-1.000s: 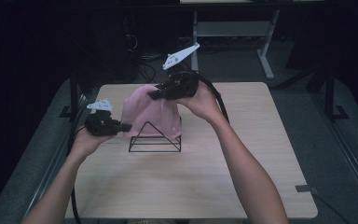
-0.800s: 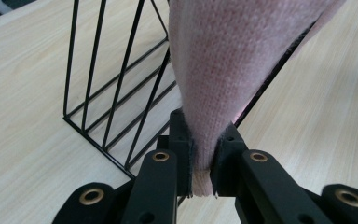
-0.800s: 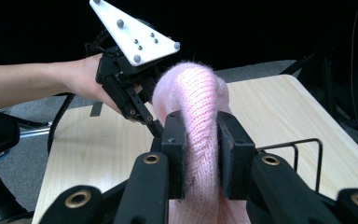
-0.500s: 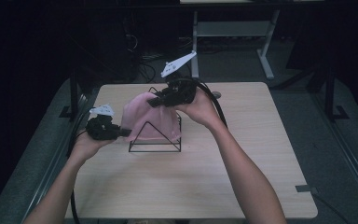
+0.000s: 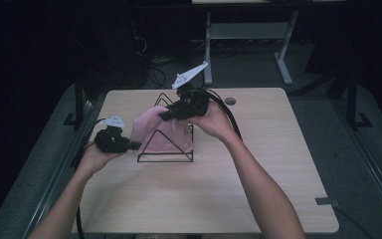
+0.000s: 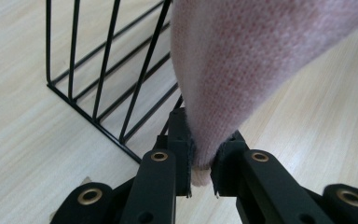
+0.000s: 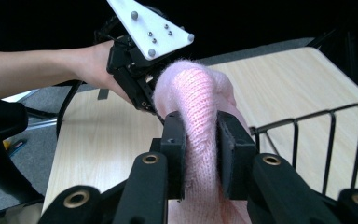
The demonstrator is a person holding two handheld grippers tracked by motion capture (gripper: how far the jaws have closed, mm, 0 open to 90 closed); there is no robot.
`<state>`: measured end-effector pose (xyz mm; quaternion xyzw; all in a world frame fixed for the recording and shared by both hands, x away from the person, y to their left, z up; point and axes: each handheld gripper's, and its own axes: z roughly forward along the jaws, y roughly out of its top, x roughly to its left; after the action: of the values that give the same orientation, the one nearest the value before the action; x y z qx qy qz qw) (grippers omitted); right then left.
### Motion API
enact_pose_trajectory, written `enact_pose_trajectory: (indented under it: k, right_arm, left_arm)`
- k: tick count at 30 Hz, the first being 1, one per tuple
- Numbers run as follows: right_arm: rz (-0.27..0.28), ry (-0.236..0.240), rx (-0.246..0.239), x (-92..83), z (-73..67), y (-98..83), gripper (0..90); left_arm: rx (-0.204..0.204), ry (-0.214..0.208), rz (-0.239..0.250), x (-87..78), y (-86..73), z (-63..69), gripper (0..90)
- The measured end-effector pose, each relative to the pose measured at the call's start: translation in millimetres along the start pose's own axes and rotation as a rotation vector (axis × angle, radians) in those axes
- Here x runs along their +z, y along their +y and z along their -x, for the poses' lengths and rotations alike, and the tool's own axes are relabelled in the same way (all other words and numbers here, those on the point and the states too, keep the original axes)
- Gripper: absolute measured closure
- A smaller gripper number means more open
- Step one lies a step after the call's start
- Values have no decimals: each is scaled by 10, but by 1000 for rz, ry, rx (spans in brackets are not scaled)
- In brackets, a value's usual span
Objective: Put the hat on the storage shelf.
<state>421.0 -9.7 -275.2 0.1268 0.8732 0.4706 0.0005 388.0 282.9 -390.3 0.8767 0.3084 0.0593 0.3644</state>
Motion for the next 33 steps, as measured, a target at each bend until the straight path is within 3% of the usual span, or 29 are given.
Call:
enact_pose_trajectory:
  k: [8, 11, 16, 19, 20, 23, 28, 30, 33]
  right_arm:
    - [-32, 14, 19, 60, 33, -97, 734]
    - [-31, 20, 32, 88, 45, -133, 732]
    - [-25, 32, 46, 109, 60, -168, 725]
    - [-27, 48, 62, 124, 62, -187, 715]
    - [-27, 49, 58, 127, 62, -194, 714]
    - [-21, 54, 60, 133, 57, -221, 677]
    - [-10, 62, 68, 98, 46, -263, 602]
    - [1, 59, 75, 64, 49, -275, 631]
    - [11, 45, 55, 44, 58, -269, 742]
  left_arm:
    - [1, 0, -26, 92, -52, -13, 790]
    - [-3, 1, -39, 113, -60, -23, 735]
    - [-5, 10, 3, 72, -6, -3, 645]
    - [11, 28, 31, 39, 39, 25, 640]
    - [18, 26, 36, 24, 48, 29, 643]
    - [27, 11, 19, 34, 37, 40, 780]
    - [33, 9, -13, 63, 28, 41, 817]
    - [35, 4, -19, 70, 25, 35, 819]
    - [40, -5, -30, 79, 14, 33, 819]
